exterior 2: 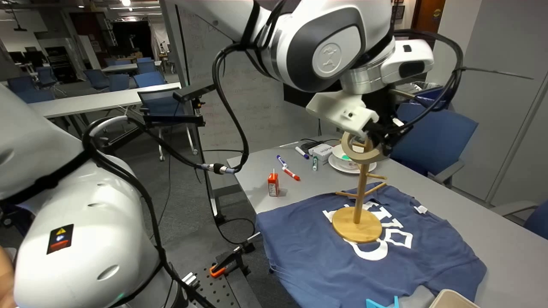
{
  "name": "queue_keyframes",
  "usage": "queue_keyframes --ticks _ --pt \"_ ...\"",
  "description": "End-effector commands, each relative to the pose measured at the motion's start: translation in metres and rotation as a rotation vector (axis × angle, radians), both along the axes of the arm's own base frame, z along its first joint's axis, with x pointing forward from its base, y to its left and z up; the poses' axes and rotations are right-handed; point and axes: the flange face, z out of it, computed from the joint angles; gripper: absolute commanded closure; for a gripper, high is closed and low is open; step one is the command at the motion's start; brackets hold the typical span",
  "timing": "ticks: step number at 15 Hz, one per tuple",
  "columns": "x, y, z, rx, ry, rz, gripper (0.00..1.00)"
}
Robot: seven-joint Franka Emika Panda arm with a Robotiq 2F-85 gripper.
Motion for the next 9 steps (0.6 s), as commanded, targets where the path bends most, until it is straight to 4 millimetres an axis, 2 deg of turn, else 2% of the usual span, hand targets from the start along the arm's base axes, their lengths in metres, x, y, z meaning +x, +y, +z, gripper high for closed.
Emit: queue_keyframes --ticks 1,6,9 --pt "-0.010 0.027 0.007 0.003 -0.036 0.076 0.94" --pt "-0.011 0.051 0.009 -0.001 -0.043 0.135 0.94" --pt "-0.006 0.062 0.003 0.012 -0.034 0.158 0.94"
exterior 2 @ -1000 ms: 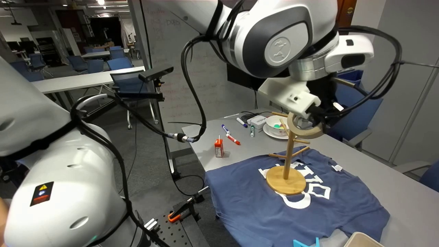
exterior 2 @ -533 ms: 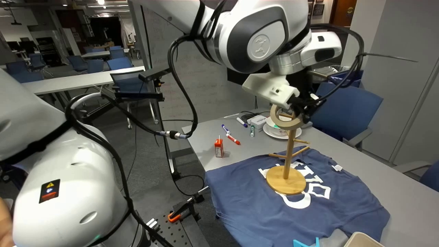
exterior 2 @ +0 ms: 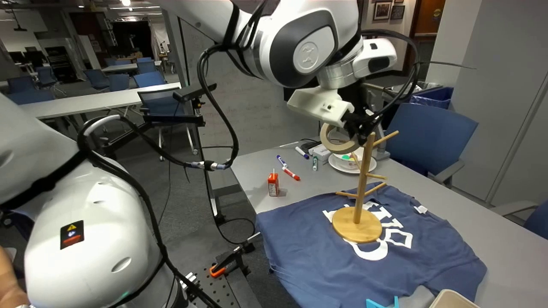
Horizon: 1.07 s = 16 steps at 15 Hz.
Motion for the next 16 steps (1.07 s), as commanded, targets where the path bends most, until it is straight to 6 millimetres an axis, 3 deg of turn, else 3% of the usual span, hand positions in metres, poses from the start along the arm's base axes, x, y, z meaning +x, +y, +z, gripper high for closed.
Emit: queue_keyframes --ticks 1,9,16 --pt "0.001 0.013 -0.002 0.022 -0.022 0.044 0.94" --pt "0.028 0.034 -0.034 0.016 0.017 0.068 0.94" --pt "0.047 0.035 -0.053 0.001 0.035 0.064 0.94"
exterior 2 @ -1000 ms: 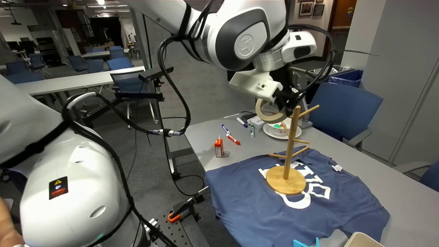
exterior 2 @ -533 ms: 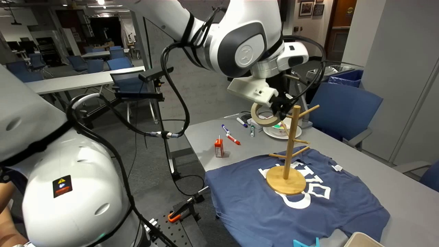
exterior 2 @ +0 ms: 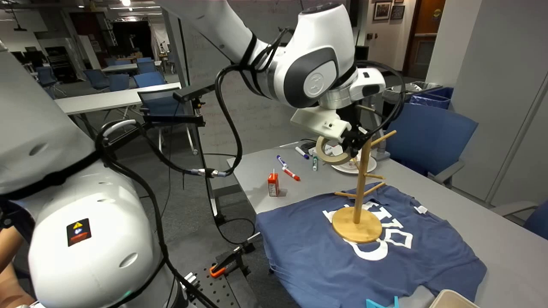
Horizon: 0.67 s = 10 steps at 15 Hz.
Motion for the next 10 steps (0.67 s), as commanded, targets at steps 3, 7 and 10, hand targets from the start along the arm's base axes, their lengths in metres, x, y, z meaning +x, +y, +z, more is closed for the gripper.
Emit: queue_keyframes --ticks 3,7,10 --pt "0.017 -0.003 -0.002 0.003 -0.019 -0.009 0.94" --pt "0.020 -0.011 -0.003 0.001 -0.012 -0.026 0.52" --pt "0.018 -0.016 -0.004 -0.002 -0.010 -0.033 0.28"
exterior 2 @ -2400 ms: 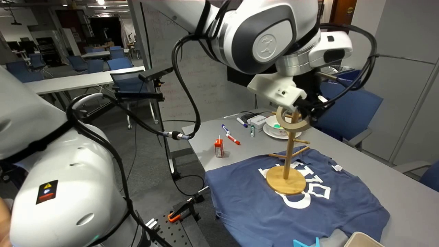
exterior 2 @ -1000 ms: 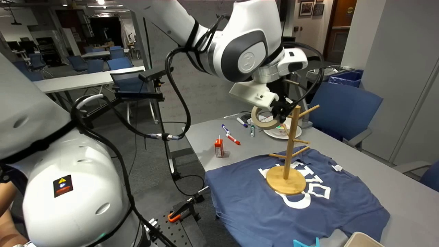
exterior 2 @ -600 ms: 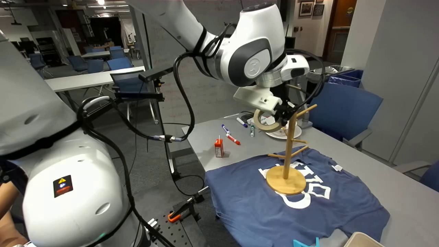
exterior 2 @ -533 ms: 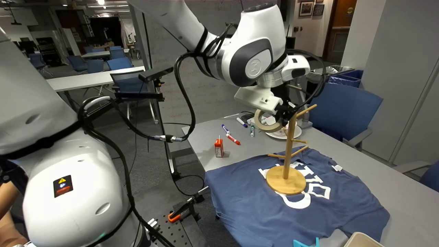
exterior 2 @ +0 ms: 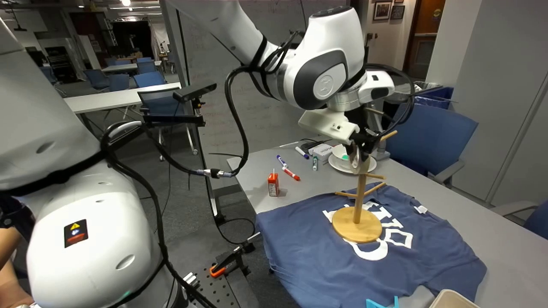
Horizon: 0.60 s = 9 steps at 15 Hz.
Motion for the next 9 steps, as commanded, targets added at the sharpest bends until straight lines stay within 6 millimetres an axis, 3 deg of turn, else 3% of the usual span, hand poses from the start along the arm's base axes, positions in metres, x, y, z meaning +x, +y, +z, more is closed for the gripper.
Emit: queue_keyframes --ticks 1,4,9 --pt "0.004 -0.007 0.003 0.001 -0.021 -0.011 0.22" --pt "0.001 -0.011 0.004 -0.001 -0.021 -0.016 0.01" --pt "-0.013 -0.018 0.013 -0.010 0.001 -0.002 0.00"
